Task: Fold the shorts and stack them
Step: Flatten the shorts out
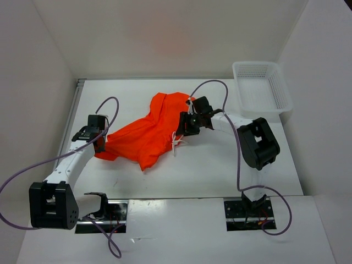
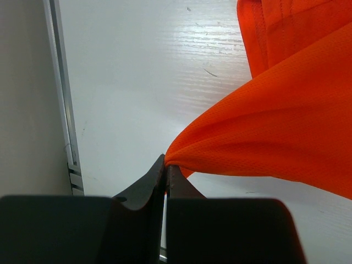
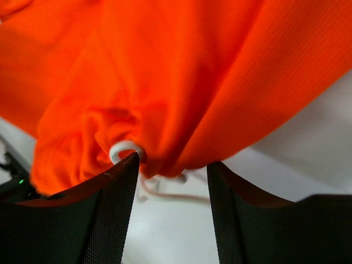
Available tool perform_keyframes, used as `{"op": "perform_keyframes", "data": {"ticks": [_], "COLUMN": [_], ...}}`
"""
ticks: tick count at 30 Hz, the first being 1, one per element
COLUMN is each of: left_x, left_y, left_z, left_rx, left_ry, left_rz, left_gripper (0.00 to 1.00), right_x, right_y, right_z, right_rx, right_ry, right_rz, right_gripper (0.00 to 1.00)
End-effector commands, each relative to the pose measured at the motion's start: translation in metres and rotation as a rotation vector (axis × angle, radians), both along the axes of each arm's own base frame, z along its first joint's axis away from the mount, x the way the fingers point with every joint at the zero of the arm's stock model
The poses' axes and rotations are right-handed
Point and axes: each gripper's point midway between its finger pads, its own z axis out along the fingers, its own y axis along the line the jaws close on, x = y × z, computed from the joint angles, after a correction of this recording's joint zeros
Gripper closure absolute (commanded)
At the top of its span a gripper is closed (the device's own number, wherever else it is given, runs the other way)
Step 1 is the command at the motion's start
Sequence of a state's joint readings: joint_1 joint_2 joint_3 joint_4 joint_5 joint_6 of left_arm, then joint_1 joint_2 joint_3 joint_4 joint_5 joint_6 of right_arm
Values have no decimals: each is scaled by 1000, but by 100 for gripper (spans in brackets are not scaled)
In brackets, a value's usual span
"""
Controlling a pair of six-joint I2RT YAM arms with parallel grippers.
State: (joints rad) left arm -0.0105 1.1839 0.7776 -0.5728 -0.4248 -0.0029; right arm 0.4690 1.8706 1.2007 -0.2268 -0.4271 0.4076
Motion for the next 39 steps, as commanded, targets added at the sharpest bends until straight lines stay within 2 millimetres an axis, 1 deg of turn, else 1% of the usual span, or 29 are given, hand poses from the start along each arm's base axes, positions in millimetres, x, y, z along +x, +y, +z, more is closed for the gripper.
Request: {"op": "perform_keyframes", "data": {"ticks": [1, 2, 6, 8, 10, 11, 13, 16, 17, 19, 20, 21, 22, 23, 24, 25, 26, 27, 28, 30, 31, 32, 33, 34, 35, 36, 37, 38, 39], "left_x": [13, 13, 15, 15, 15, 17, 17, 17, 17, 19, 19, 22, 24, 27, 28, 31, 29, 31, 32, 30, 29, 26, 26, 23, 20, 20, 20, 20, 20], "left_y": [6, 6, 6, 6, 6, 6, 6, 9, 9, 9, 9, 6, 2, -2, -9, -14, -17, -25, -31, -38, -43, -43, -49, -51, -51, -51, -51, -51, -51], "left_z": [12, 12, 11, 8, 8, 11, 11, 11, 11, 15, 15, 18, 18, 21, 19, 21, 17, 18, 15, 13, 7, 4, 3, -1, -4, -4, -4, -6, -6], "left_rx": [25, 25, 25, 25, 25, 25, 25, 25, 25, 25, 25, 25, 24, 24, 23, 15, 16, 2, -10, -22, -29, -28, -37, -36, -35, -35, -35, -35, -35], "left_ry": [-39, -39, -29, -19, -19, -28, -29, -28, -28, -39, -39, -48, -49, -58, -48, -57, -32, -32, -22, -12, 7, 18, 19, 32, 41, 41, 41, 50, 50], "left_rz": [20, 20, 20, 19, 19, 20, 20, 29, 29, 29, 29, 20, 3, -9, -34, -51, -62, -91, -110, -135, -155, -155, -174, -185, -184, -184, -184, -184, -184], "left_gripper": [100, 100, 100, 100, 100, 100, 100, 100, 100, 100, 100, 100, 100, 100, 100, 100, 100, 100, 100, 100, 100, 100, 100, 100, 100, 100, 100, 100, 100], "right_x": [30, 26, 23, 19, 17, 16, 22, 54, 73, 99, 111, 123, 136, 142, 147, 150, 159, 158, 162, 158, 151, 139, 135, 108, 92, 70, 44, 30, 16], "right_y": [6, 8, 40, 44, 42, 35, 23, -20, -56, -96, -126, -146, -154, -153, -150, -131, -120, -97, -90, -88, -91, -93, -104, -99, -92, -89, -69, -63, -61], "right_z": [-12, -25, -22, -27, -34, -40, -33, -3, 4, 32, 35, 44, 49, 50, 52, 43, 59, 68, 80, 94, 108, 109, 115, 114, 113, 97, 103, 98, 86], "right_rx": [-48, -81, -124, -136, -166, -199, -241, -385, -505, -648, -722, -798, -848, -852, -851, -767, -715, -659, -643, -617, -610, -601, -576, -486, -430, -395, -264, -218, -191], "right_ry": [-73, -63, -138, -130, -123, -118, -158, -307, -367, -516, -543, -588, -647, -659, -662, -640, -652, -674, -701, -701, -714, -681, -654, -576, -537, -467, -422, -381, -333], "right_rz": [-46, -22, 77, 75, 69, 52, 37, -61, -148, -153, -185, -218, -204, -199, -201, -142, -147, -121, -125, -131, -137, -122, -139, -96, -62, -20, 59, 93, 110], "right_gripper": [42, 42, 42, 46, 58, 74, 92, 100, 100, 100, 100, 95, 84, 63, 33, 27, 24, 18, 16, 15, 15, 15, 19, 22, 26, 30, 31, 31, 37]}}
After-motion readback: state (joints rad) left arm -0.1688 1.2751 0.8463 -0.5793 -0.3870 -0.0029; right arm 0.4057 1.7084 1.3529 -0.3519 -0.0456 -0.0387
